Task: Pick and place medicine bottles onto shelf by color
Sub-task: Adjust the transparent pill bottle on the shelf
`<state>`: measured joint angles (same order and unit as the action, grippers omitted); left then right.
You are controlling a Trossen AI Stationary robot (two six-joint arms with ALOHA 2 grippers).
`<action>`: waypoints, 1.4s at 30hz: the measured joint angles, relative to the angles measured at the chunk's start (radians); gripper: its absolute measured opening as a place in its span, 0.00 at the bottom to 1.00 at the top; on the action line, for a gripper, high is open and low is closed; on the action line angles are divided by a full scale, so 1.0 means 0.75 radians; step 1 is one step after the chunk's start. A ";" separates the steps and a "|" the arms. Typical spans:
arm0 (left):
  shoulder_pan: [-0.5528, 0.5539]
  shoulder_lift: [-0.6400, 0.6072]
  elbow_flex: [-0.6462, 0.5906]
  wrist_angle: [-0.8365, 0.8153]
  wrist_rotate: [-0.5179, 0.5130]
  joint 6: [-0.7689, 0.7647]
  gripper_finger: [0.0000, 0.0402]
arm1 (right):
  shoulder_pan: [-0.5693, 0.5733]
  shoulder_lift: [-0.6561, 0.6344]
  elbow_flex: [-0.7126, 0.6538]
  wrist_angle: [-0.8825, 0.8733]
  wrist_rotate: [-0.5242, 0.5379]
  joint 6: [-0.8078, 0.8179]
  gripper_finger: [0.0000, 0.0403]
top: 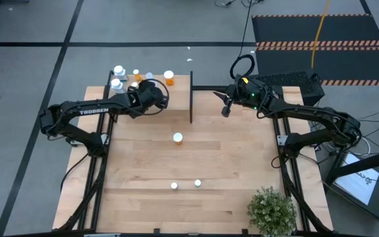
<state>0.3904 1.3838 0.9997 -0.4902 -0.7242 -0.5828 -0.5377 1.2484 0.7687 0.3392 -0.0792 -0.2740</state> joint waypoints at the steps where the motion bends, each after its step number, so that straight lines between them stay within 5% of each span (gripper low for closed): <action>1: 0.000 0.000 0.000 -0.009 0.000 -0.004 0.46 | 0.000 0.000 0.000 0.000 0.000 0.000 0.12; 22: -0.031 -0.006 0.001 -0.042 0.000 -0.177 0.47 | 0.000 0.000 0.000 -0.001 0.000 -0.005 0.12; 35: -0.060 0.018 0.001 0.117 -0.045 -0.181 0.69 | 0.000 0.000 0.000 -0.001 0.000 -0.004 0.12; 42: -0.010 0.056 0.003 0.127 -0.104 -0.158 0.69 | 0.000 -0.001 0.000 0.010 0.001 -0.003 0.12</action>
<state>0.3827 1.4255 1.0018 -0.3950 -0.8022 -0.7015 -0.5377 1.2480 0.7689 0.3464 -0.0788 -0.2766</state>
